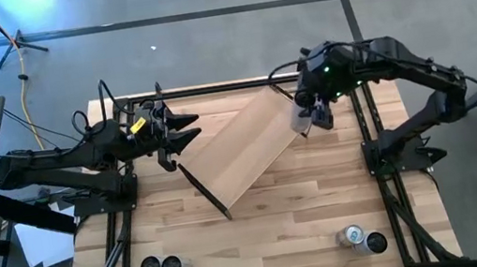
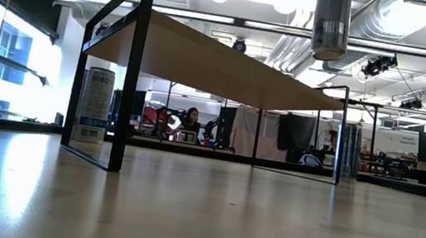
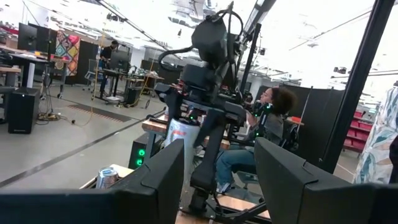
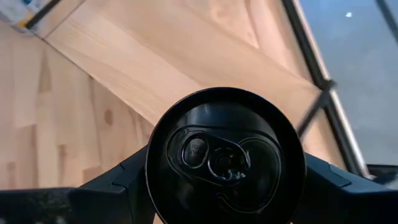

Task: Place canned beverage on shelf
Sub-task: Put the top white-yellow soda can on the shelf

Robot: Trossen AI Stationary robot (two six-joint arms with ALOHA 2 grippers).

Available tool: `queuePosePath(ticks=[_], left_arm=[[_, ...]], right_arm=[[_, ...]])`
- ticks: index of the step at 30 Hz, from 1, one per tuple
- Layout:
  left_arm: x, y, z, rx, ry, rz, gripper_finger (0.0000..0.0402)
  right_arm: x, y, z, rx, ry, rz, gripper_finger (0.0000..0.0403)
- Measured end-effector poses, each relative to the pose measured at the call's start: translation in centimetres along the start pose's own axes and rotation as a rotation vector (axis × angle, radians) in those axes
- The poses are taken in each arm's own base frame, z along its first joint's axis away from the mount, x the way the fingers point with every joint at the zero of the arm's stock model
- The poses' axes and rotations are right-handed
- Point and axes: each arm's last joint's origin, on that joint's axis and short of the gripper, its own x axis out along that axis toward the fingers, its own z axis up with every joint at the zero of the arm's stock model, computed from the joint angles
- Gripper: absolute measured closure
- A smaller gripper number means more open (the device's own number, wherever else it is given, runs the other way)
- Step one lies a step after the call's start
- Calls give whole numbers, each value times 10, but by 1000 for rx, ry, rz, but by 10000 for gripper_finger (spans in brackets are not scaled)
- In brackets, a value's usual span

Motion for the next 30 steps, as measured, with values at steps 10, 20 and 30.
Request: queuePosePath(ticks=[10, 20, 30], left_arm=[[0, 0, 0, 0, -1, 1, 234], [0, 1, 0, -1, -6, 25, 234], [0, 1, 0, -1, -6, 25, 234]], right_arm=[[14, -20, -33, 29, -67, -26, 149], [31, -26, -35, 13, -59, 5, 149], [56, -28, -27, -3, 13, 43, 148]])
